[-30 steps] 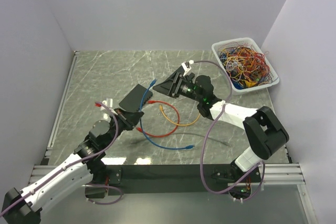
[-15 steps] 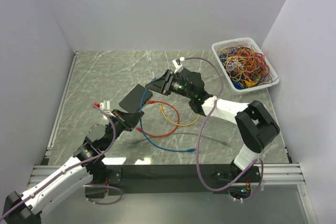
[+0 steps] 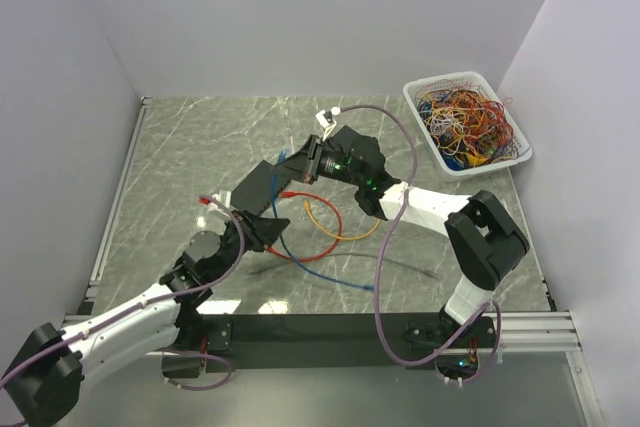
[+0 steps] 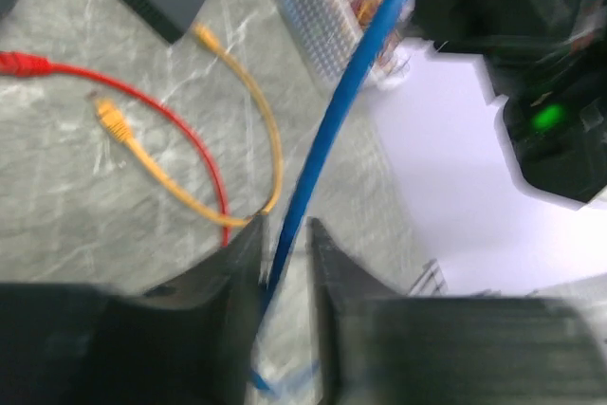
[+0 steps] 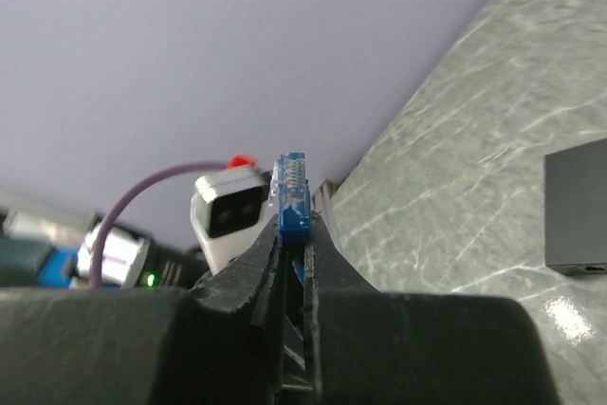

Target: Insert the plug into the switch port

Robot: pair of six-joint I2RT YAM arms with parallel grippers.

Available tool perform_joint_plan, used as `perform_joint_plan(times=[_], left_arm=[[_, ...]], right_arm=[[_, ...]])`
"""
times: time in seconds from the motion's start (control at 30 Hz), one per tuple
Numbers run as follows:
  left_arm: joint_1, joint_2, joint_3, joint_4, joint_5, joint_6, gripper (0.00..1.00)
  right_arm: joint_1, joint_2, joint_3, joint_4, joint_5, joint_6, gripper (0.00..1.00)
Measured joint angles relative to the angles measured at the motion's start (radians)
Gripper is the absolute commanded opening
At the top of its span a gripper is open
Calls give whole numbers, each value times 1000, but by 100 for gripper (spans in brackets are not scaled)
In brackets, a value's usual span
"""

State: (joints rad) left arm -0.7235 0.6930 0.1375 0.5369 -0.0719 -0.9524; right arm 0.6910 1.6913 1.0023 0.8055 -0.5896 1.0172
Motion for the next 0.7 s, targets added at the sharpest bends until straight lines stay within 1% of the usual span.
perform_joint_plan(times=[0.03,0.13,0.2,0.27,0.3,0.4,0.47,0.57,0.7], left_arm=[[-5,17,5,-4,8,6,48],[-19,21,20,-55,22,29,55],[-22,-18,27,-102,21,45,55],[-23,-97,39,-179,5,64,55],[-23,-142,49,-221,-5,76,53],[-23,-271,95,-347,-42,105,53],[-23,-328,143,-418,-72,125,52],[-23,-358,221,-512,-113,155,50],[-24,-344,288,-586,-140,187,47]], right_arm=[[0,0,0,11,-26,-15,0],[2,-18,-14,4,-76,-88,0],[3,-51,-41,-37,-95,-159,0],[3,-91,-64,-94,-105,-226,0],[5,-114,-75,-128,-106,-264,0],[6,-169,-85,-215,-107,-353,0],[10,-201,-87,-266,-103,-411,0],[36,-230,-87,-339,-78,-491,0],[101,-238,-84,-445,-16,-576,0]])
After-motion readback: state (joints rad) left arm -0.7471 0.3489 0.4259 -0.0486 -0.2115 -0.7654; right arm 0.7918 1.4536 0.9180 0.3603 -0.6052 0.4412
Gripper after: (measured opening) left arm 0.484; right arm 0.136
